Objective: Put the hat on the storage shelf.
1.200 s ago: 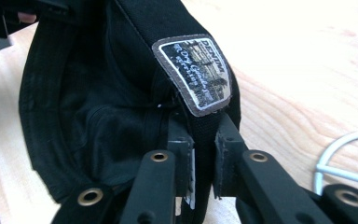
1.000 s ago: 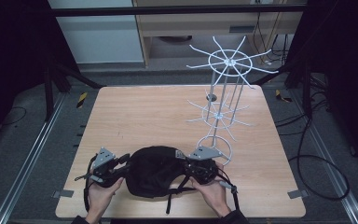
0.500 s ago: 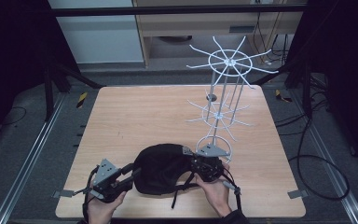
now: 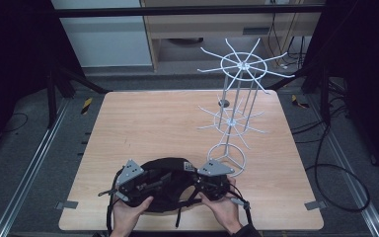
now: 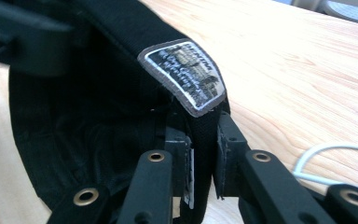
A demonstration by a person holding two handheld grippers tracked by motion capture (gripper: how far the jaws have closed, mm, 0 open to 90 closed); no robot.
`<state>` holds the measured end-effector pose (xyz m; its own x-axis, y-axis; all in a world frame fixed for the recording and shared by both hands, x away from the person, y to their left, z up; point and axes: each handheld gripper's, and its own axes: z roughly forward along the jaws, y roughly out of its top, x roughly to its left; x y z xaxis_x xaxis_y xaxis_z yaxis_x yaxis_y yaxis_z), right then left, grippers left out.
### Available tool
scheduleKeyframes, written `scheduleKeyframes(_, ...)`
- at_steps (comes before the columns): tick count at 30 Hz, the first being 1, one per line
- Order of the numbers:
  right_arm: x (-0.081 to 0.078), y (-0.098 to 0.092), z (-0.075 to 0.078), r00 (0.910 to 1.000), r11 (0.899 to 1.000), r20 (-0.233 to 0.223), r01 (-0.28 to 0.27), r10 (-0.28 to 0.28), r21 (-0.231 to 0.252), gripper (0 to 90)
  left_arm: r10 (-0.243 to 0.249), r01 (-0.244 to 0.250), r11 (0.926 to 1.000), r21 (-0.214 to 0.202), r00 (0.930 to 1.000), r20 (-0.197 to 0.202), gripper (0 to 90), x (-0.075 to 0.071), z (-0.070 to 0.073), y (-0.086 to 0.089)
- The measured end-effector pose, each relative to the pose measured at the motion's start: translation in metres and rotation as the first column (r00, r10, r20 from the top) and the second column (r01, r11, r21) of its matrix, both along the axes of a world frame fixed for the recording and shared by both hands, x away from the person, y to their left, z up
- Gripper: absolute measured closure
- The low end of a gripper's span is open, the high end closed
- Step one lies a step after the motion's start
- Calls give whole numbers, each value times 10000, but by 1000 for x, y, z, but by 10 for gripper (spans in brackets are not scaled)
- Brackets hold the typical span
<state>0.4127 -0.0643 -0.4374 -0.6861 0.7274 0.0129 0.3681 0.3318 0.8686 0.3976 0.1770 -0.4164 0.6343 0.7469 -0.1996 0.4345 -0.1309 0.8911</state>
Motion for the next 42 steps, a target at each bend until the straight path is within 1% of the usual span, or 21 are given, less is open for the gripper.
scheduleKeyframes(2, -2, 4, -1, 9999, 9999, 57, -137, 137, -90, 772, -17, 15, 9999, -168, 10000, -68, 487, 2, 2, -1)
scheduleKeyframes(3, -2, 4, -1, 9999, 9999, 57, -137, 137, -90, 772, -17, 15, 9999, -168, 10000, -68, 483, 2, 2, -1)
scheduleKeyframes(8, -6, 11, -4, 9978, 9979, 195, -629, 632, -137, 757, 66, -67, 9998, -163, 9999, -76, 457, 7, 4, -10)
scheduleKeyframes(9, -6, 12, -4, 9977, 9978, 203, -650, 653, -145, 754, 100, -103, 9996, -270, 9999, -121, 455, 8, 4, -11)
scheduleKeyframes(12, -6, 12, -6, 9968, 9970, 224, -766, 768, -89, 752, 137, -141, 9994, -314, 9998, -143, 450, 9, 6, -13)
scheduleKeyframes(15, -6, 13, -6, 9958, 9960, 246, -882, 885, -148, 749, 113, -122, 9987, -492, 9998, -180, 445, 10, 9, -13)
scheduleKeyframes(18, -7, 15, -7, 9937, 9939, 278, -1084, 1089, -209, 742, 146, -162, 9977, -655, 9996, -243, 434, 10, 11, -13)
scheduleKeyframes(23, -9, 21, -9, 9871, 9875, 343, -1552, 1561, -278, 731, 310, -324, 9972, -673, 9993, -227, 434, 14, 13, -16)
scheduleKeyframes(24, -10, 23, -9, 9840, 9846, 367, -1733, 1741, -242, 727, 354, -363, 9977, -579, 9992, -165, 452, 15, 12, -17)
scheduleKeyframes(25, -10, 23, -9, 9840, 9846, 367, -1733, 1741, -242, 727, 421, -426, 9977, -524, 9991, -110, 452, 15, 12, -17)
scheduleKeyframes(26, -11, 24, -9, 9812, 9819, 413, -1873, 1883, -279, 723, 386, -396, 9970, -672, 9991, -159, 488, 15, 11, -17)
scheduleKeyframes(28, -10, 24, -10, 9800, 9806, 386, -1946, 1954, -230, 711, 354, -368, 9967, -729, 9992, -201, 534, 15, 11, -16)
scheduleKeyframes(29, -10, 24, -10, 9800, 9806, 386, -1946, 1954, -230, 711, 328, -341, 9968, -725, 9993, -190, 534, 15, 11, -16)
scheduleKeyframes(31, -10, 23, -11, 9787, 9792, 336, -2024, 2026, -101, 685, 234, -247, 9963, -829, 9996, -166, 594, 14, 11, -15)
scheduleKeyframes(32, -10, 23, -10, 9759, 9764, 332, -2159, 2157, 26, 652, 87, -113, 9941, -1082, 9996, -253, 616, 14, 12, -12)
scheduleKeyframes(33, -10, 23, -10, 9759, 9764, 332, -2159, 2157, 26, 652, 87, -113, 9941, -1082, 9996, -253, 636, 14, 12, -12)
scheduleKeyframes(34, -10, 22, -9, 9748, 9750, 287, -2218, 2214, 113, 629, -44, 15, 9927, -1209, 9997, -236, 636, 14, 14, -10)
scheduleKeyframes(35, -11, 19, -7, 9733, 9730, 277, -2285, 2277, 313, 583, -121, 95, 9921, -1250, 9997, -197, 665, 13, 16, -9)
scheduleKeyframes(37, -12, 14, -4, 9709, 9693, 280, -2392, 2379, 566, 539, -287, 271, 9907, -1332, 9995, -102, 694, 12, 19, -7)
scheduleKeyframes(39, -14, 7, -1, 9687, 9661, 427, -2471, 2445, 747, 516, -489, 493, 9887, -1413, 9988, 67, 716, 11, 24, -4)
scheduleKeyframes(42, -18, -7, 5, 9665, 9612, 684, -2536, 2473, 1081, 479, -649, 689, 9891, -1304, 9973, 349, 751, 8, 31, -1)
